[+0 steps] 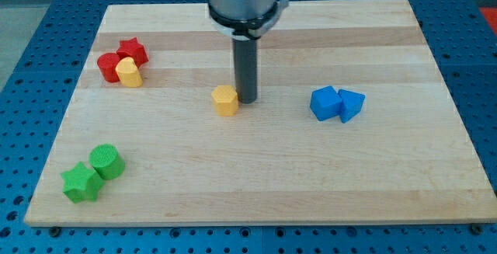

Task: Push the yellow hexagon to the right of the yellow heart

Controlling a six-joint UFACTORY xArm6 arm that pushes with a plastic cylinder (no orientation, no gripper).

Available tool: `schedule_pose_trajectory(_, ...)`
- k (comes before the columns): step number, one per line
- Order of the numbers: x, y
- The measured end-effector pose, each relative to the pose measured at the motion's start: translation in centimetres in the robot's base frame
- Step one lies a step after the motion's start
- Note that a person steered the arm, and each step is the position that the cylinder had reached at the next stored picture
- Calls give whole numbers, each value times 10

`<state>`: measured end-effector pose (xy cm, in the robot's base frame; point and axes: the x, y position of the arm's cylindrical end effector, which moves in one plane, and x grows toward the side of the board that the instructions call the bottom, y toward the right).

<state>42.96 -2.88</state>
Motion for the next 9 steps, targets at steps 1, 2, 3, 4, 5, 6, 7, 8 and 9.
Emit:
schedule_pose_trajectory(1,0,-34)
schedule_pose_trajectory(2,0,-65)
schedule_pose_trajectory(3,1,-32)
schedule_pose_trajectory(4,41,-13)
schedule_pose_trajectory(5,62,-15)
schedule_pose_trajectory(6,67,-35)
schedule_pose_trajectory(7,60,-50)
schedule_pose_trajectory(8,44,-72)
schedule_pose_trajectory(9,27,-94)
